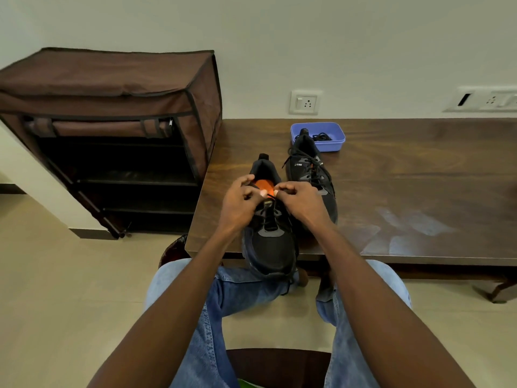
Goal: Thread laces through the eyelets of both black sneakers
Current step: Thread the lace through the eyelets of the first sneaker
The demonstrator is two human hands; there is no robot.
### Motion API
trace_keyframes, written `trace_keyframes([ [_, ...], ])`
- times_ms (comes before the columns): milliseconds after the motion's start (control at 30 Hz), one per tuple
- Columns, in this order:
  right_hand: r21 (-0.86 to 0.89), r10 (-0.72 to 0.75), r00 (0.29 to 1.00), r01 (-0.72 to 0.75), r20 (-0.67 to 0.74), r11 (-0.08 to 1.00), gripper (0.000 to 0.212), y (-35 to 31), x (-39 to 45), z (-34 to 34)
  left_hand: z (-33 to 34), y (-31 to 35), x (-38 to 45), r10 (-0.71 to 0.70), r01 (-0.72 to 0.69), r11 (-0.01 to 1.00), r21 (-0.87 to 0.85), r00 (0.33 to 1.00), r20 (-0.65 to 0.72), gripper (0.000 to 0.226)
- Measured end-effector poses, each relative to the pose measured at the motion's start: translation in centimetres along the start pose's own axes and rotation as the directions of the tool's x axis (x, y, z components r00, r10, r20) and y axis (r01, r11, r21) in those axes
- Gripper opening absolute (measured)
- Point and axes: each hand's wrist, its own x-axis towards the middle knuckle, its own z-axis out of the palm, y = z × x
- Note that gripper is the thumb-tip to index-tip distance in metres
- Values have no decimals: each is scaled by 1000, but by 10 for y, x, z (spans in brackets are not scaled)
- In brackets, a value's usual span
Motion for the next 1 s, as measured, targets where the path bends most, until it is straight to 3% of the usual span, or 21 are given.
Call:
trace_keyframes([
  [100,43,26,1000,-26,7,999,18,1,1,0,-2,-6,-7,-263,138,861,-490,945,-196,13],
  [167,61,17,1000,-18,19,998,17,2,2,0,-1,-5,-13,-399,213,770,-601,896,-194,12],
  [233,51,7,1000,-7,9,999,18,2,2,2,-1,-1,-12,-334,231,886,-403,920,-207,8],
  [333,8,-18,1000,18,-2,1000,25,2,3,5,-3,12,-2,-81,89,995,42,985,-154,34],
  [400,-11,-37,999,37,17,999,26,3,4,5,-2,18,7,45,-53,957,284,998,35,34],
  [500,-46,-54,998,56,42,997,23,5,4,4,4,20,12,25,-207,787,581,952,306,11],
  [533,-43,-50,998,51,36,998,22,4,3,4,5,17,11,46,-240,759,605,947,318,6],
  [600,-34,-34,999,35,17,999,20,3,2,4,3,11,8,131,-262,800,540,954,269,9],
  [633,-32,-26,1000,26,10,999,19,3,2,4,2,9,4,165,-237,860,452,967,192,10],
  [700,-20,-10,1000,10,1,1000,19,2,0,5,-3,7,-4,118,-97,979,177,986,-115,14],
  [767,-21,-3,1000,3,-2,1000,18,1,0,5,-10,6,-9,-81,24,991,-128,884,-460,17],
  [833,-30,-4,1000,4,0,1000,16,2,1,6,-16,3,-11,-208,99,973,-209,769,-605,21],
  [900,-37,-9,1000,9,2,999,17,2,2,6,-16,3,-12,-140,129,990,-59,811,-568,32],
  [1000,-43,-12,1000,12,1,999,20,4,4,8,-6,8,-11,78,11,945,326,963,-257,55],
])
